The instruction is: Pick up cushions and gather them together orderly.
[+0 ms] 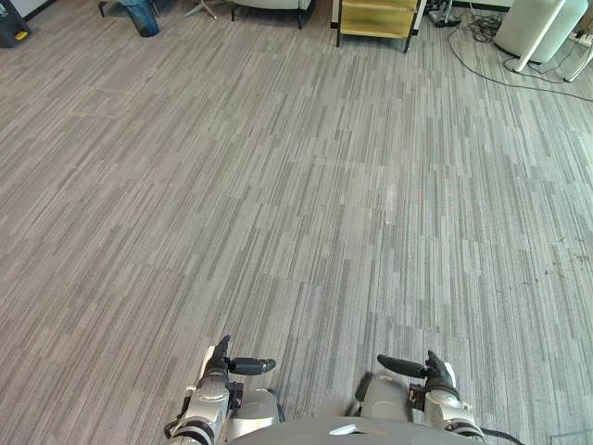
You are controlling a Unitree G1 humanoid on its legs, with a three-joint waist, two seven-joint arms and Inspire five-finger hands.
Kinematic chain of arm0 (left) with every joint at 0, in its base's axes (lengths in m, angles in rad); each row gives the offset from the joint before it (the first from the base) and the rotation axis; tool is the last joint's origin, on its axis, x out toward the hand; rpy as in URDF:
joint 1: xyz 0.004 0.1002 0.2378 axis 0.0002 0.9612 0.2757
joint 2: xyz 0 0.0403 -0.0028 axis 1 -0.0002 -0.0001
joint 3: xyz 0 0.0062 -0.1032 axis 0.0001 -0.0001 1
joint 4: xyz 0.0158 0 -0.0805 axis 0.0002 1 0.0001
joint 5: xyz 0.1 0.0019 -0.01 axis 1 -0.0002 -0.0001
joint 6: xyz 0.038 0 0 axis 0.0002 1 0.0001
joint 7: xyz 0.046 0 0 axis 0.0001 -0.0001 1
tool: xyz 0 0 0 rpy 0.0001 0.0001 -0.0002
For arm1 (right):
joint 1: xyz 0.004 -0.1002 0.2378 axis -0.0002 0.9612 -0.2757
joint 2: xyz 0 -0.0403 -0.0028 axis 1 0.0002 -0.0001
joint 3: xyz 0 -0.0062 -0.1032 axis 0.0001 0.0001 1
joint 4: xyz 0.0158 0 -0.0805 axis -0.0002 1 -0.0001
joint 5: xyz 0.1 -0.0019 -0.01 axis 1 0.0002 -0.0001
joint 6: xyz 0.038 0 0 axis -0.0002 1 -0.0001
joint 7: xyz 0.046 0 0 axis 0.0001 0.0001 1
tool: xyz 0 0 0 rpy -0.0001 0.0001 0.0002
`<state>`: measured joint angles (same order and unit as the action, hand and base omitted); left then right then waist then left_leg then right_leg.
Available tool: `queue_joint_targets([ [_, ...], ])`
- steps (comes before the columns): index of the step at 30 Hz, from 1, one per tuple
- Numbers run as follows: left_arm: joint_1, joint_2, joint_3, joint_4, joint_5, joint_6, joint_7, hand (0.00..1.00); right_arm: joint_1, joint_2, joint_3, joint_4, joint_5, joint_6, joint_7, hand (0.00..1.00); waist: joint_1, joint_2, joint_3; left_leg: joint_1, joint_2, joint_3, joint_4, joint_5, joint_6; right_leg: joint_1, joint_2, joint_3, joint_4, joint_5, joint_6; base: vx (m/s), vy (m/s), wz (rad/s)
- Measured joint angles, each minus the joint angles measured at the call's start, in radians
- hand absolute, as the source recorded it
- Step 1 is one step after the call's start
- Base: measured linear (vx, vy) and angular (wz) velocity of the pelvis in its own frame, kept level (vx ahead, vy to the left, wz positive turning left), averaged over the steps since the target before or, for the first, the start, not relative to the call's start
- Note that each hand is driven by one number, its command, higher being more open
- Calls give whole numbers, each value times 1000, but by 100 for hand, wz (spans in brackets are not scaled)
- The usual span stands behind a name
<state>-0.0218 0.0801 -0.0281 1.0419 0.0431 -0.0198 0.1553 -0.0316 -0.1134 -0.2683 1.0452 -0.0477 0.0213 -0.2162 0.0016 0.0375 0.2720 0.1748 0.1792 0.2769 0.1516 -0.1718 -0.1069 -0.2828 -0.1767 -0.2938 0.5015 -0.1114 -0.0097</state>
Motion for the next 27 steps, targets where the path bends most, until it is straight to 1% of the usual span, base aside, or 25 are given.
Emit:
queue_joint_targets([
  [1,-1,-18,-8,-3,14,-6,-12,100,-1,-11,-17,0,0,0,-1,100,-11,0,3,-9,-35,-24,-18,10,-1,-13,9,79,45,-15,-23,384,-154,7],
  [2,-1,-26,-19,-1,19,-16,-15,100,5,-16,-29,11,0,8,-2,100,-11,13,-5,-18,-51,-42,-8,61,7,-4,29,93,71,-22,-30,307,-114,37],
  [3,1,-26,-20,1,32,-23,-14,100,23,-12,-30,16,0,9,-3,100,-16,12,-15,-43,-24,-19,85,60,11,37,35,74,60,-57,-31,223,-127,38],
  [4,1,-27,-18,-1,37,-23,-14,100,36,-6,-30,15,0,7,-3,100,-16,4,-21,-65,-14,-30,148,60,10,62,37,69,37,-80,-27,256,-247,58],
  [5,-3,-30,9,-19,44,-23,-15,100,52,11,-30,9,0,8,-3,100,-15,-11,-24,-160,16,-58,361,67,7,132,45,59,-39,-142,-13,210,-260,42],
  [6,-9,-40,23,-25,44,-23,-15,100,53,18,-27,8,1,9,-3,100,-15,4,-15,-213,47,-75,472,77,9,156,62,49,-51,-143,-15,305,-286,38],
  [7,-10,-55,49,-41,44,-22,-17,100,65,11,-31,-1,1,15,-6,100,-9,23,-8,-316,106,-92,692,48,12,220,95,36,-95,-149,-27,253,-170,11],
  [8,-10,-57,53,-46,44,-26,-13,100,70,12,-37,-4,1,17,-9,100,-2,27,-10,-341,113,-89,730,16,6,262,102,33,-125,-150,-28,263,-118,1],
  [10,-6,-60,53,-60,43,-31,-9,100,84,21,-46,-9,2,17,-15,100,4,21,-9,-360,97,-53,659,-32,8,352,104,38,-193,-149,-27,319,-65,-18],
  [11,-4,-62,53,-70,42,-36,-8,100,81,22,-46,-9,2,16,-14,100,12,19,-10,-376,80,-43,569,-40,7,381,104,50,-222,-149,-26,360,-23,-38],
  [12,-5,-66,53,-82,40,-38,-9,100,68,25,-48,-8,1,17,-15,100,22,17,-10,-400,50,-51,423,-37,4,404,103,68,-254,-147,-23,191,37,-37],
  [13,-5,-67,53,-85,39,-38,-9,100,64,27,-48,-7,1,17,-15,100,23,15,-9,-405,39,-56,372,-31,2,410,101,73,-265,-146,-22,501,150,-37],
  [14,-8,-66,53,-87,35,-38,-10,100,61,32,-49,-5,2,17,-15,100,24,11,-7,-416,9,-74,219,4,1,437,99,81,-293,-146,-15,375,131,-27],
  [15,-12,-63,52,-82,29,-35,-10,100,55,35,-50,-3,6,17,-15,100,24,8,-5,-417,-19,-73,67,79,3,477,95,87,-327,-151,5,489,200,-37],
  [16,-15,-60,51,-78,27,-34,-10,100,57,35,-53,3,9,17,-15,100,28,7,-5,-417,-37,-74,-24,134,11,509,94,102,-344,-165,30,381,190,-48],
  [17,-17,-50,48,-77,26,-35,-10,100,59,34,-56,18,9,16,-16,100,44,2,-5,-404,-46,-95,-31,224,19,533,90,127,-352,-177,50,578,273,-70],
  [18,-16,-29,44,-72,27,-33,-10,100,52,42,-54,31,10,16,-15,100,54,-13,-12,-386,-54,-94,-12,290,30,548,77,158,-352,-183,60,490,221,-60],
  [19,-16,-20,43,-69,27,-32,-10,100,45,53,-52,35,10,16,-15,100,51,-32,-12,-391,-64,-91,12,270,33,547,64,167,-347,-183,60,468,181,-36],
  [20,-21,10,45,-58,14,-30,-12,100,46,75,-46,34,10,12,-12,100,43,-72,-23,-425,-79,-86,107,203,55,529,30,184,-307,-177,70,437,176,-9],
  [21,-29,19,47,-54,4,-23,-13,100,48,76,-47,42,9,13,-12,100,47,-82,-28,-438,-76,-72,193,141,67,508,15,217,-229,-178,73,433,183,-7],
  [22,-29,19,47,-54,4,-22,-13,100,48,75,-47,43,9,13,-12,100,48,-83,-28,-435,-76,-68,206,130,69,503,12,223,-207,-178,75,442,211,-31],
  [23,-24,23,46,-50,5,-21,-11,100,48,74,-47,48,9,12,-11,100,49,-94,-36,-403,-83,-34,250,75,80,457,-18,252,-47,-172,91,475,222,-49],
  [24,-18,30,43,-36,5,-21,-11,100,47,74,-45,49,8,9,-6,100,48,-105,-42,-350,-103,-4,254,30,90,397,-61,253,133,-129,151,387,178,-56],
  [26,-5,30,42,-34,3,-15,-9,100,45,74,-48,47,10,6,9,100,36,-103,-42,-276,-119,10,224,-25,91,306,-118,226,344,-35,180,442,150,-45],
  [27,6,29,31,-23,-7,-12,-8,100,43,56,-51,42,8,0,19,100,25,-92,-37,-170,-127,18,173,-57,91,206,-160,137,505,-131,108,584,133,-36],
])
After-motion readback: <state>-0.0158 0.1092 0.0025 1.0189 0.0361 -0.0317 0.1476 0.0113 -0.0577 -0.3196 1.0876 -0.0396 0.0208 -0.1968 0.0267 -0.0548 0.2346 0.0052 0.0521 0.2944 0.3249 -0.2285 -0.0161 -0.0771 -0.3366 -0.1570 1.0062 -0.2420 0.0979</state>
